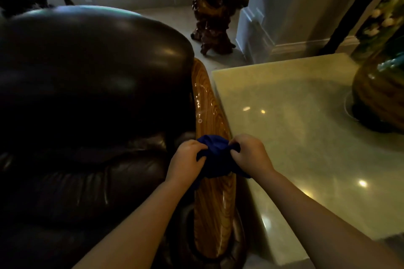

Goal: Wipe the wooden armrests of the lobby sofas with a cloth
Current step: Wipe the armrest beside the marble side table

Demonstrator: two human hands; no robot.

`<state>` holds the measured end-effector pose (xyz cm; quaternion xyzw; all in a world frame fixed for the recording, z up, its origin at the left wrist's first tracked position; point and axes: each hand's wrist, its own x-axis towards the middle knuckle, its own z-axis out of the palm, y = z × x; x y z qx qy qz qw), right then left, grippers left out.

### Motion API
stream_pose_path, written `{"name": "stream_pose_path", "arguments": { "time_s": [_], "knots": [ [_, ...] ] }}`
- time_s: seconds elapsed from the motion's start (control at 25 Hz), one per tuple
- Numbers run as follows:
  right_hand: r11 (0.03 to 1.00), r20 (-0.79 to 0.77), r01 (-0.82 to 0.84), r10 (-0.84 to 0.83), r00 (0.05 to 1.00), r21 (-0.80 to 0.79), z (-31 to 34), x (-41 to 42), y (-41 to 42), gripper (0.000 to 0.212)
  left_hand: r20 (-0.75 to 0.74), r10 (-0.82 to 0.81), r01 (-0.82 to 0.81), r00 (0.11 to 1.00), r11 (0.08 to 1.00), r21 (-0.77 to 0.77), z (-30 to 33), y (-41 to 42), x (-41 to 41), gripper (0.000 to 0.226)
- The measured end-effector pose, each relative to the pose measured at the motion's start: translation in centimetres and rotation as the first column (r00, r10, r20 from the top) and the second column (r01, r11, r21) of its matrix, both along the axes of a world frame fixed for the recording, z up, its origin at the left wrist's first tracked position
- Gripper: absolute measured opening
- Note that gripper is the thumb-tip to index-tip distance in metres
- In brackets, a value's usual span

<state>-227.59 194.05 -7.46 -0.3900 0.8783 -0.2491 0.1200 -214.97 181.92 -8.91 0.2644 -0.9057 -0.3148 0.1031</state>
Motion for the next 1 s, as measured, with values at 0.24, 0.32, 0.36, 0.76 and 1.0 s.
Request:
{"name": "stream_pose_path", "arguments": {
  "time_s": [0.24, 0.32, 0.36, 0.76, 1.0],
  "knots": [
    [0.998, -0.059, -0.050, 0.049, 0.997, -0.024, -5.6, -2.7, -2.2, 0.014, 0.010, 0.034, -0.034, 0.999, 0.999, -0.030, -5.2, -2.0, -2.7, 0.030],
    [0.998, -0.107, -0.060, 0.057, 0.993, -0.025, -6.7, -3.6, -2.5, 0.012, -0.011, 0.045, -0.046, 0.999, 0.998, -0.044, -6.6, -2.2, -3.5, 0.030],
    [0.998, -0.128, -0.052, 0.047, 0.991, -0.033, -7.2, -4.0, -2.8, 0.011, -0.035, 0.058, -0.060, 0.998, 0.997, -0.056, -7.3, -2.2, -4.0, 0.030],
    [0.998, -0.048, 0.049, -0.050, 0.998, -0.025, -15.2, -2.3, -7.0, 0.054, 0.016, 0.265, -0.263, 0.964, 0.950, 0.169, -14.2, -1.1, -6.1, 0.054],
    [0.989, -0.213, 0.149, -0.145, 0.966, 0.003, -17.1, -3.0, -8.9, 0.056, -0.096, 0.369, -0.338, 0.924, 0.909, 0.244, -15.7, -1.7, -8.2, 0.055]
  ]
}}
